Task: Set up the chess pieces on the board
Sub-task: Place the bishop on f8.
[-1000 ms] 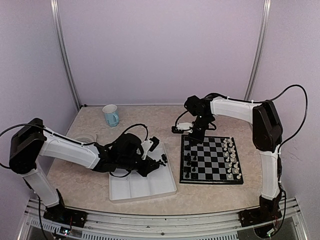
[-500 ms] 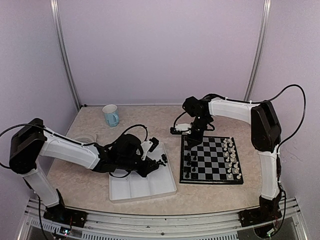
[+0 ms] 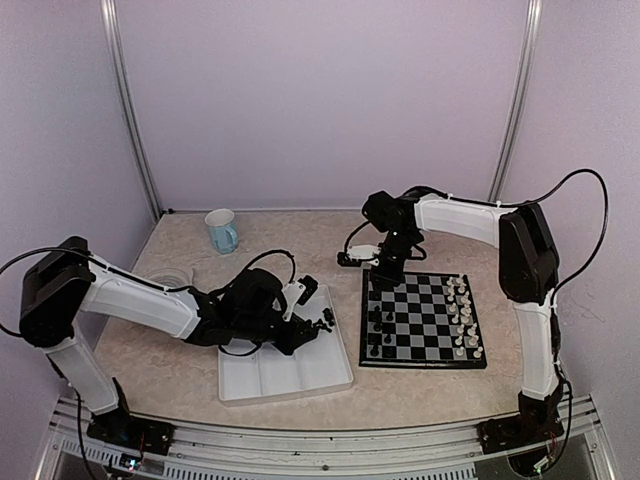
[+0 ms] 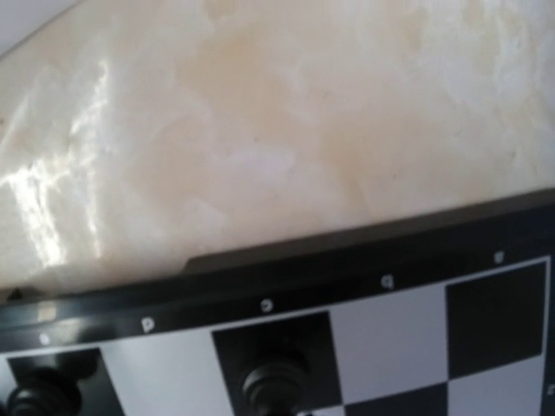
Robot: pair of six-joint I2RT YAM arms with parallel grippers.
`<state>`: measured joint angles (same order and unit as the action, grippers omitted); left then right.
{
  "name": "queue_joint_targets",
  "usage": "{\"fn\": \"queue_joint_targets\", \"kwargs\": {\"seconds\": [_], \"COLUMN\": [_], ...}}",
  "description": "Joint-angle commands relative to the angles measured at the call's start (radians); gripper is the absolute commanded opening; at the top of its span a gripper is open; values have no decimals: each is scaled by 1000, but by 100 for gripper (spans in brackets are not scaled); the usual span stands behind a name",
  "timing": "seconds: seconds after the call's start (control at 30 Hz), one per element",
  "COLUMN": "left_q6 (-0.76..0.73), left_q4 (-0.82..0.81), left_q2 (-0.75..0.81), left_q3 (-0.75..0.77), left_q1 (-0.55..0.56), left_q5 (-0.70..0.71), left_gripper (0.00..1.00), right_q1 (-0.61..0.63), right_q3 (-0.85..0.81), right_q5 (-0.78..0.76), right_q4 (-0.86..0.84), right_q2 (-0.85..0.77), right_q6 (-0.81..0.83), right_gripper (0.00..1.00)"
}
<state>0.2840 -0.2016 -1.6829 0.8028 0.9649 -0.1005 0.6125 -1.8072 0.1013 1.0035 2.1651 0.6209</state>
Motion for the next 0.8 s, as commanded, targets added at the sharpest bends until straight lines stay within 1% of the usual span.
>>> {"fn": "queue_joint_targets", "kwargs": {"seconds": [0.0, 0.13, 0.37, 0.67, 0.7, 0.73, 0.77], "left_q6": [0, 1, -2, -5, -6, -5, -4], "left_q4": [-22, -22, -19, -7, -7, -6, -5], "left_q2": [-11, -14, -17, -18, -16, -14, -13], "left_q3": [-11, -11, -3, 17, 17, 19, 21], "left_q1": [-6, -7, -7, -8, -9, -10, -9], "left_q5": [2, 2, -2, -5, -5, -6, -9], "left_gripper": [1, 1, 1, 1, 1, 1, 1], "right_q1": [9, 10, 10, 10, 10, 10, 8], "right_q3": [-37, -41, -39, -44, -46, -48, -50], "right_q5": [15, 17, 22, 55, 55, 48, 35], "right_q4": [17, 19, 23, 33, 33, 28, 17], "right_q2": [37, 39, 24, 3, 0, -8, -18], "right_q6": [-1, -3, -4, -9, -9, -14, -23], "right_gripper": [12, 12, 21, 23, 25, 31, 39]}}
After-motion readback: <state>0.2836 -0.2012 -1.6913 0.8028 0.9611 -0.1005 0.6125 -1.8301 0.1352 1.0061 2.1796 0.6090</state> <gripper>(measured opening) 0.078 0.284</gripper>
